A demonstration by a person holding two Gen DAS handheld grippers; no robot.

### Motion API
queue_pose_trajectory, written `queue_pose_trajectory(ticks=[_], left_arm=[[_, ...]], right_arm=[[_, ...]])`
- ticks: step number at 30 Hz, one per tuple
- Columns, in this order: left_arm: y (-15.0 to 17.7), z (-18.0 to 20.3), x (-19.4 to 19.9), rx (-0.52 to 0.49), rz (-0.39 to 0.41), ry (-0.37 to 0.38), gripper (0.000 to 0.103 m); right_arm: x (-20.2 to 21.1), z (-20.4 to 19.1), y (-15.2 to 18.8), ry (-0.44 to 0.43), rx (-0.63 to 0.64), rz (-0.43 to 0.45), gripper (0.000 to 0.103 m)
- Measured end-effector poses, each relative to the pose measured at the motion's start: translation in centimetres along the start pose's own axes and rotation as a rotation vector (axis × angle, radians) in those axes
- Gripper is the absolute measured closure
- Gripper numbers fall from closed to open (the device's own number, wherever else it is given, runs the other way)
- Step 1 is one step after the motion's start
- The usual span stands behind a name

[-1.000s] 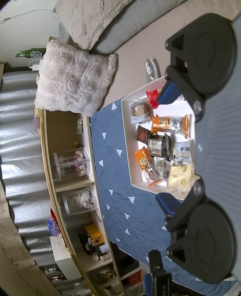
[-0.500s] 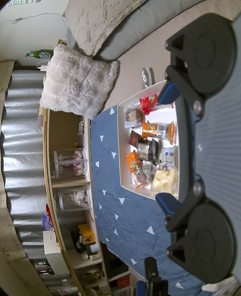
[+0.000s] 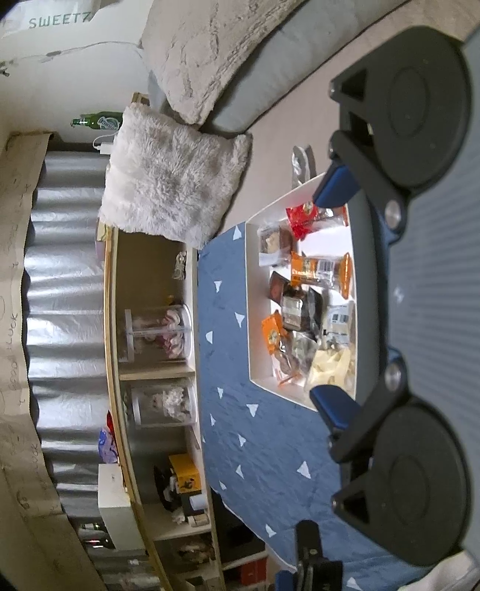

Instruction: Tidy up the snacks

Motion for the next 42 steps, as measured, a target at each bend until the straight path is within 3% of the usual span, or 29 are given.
queue_pose_trajectory(ticks=[42], left_arm=[[0.51,0.21,0.03,0.005,0.007,-0.007,0.0]], right_arm=[[-0.28,0.27,0.62,-0.008,0.012,-0.012,0.001]])
Point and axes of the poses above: each gripper's, at about its wrist camera, not at the fingertips, and x roughly against the way its jaws point, z to its right, y to its underside, the point moved 8 cm from there along -x, roughly the way its jaws point, and after that the axes turned 14 degrees about -x, right-handed, at the moved point
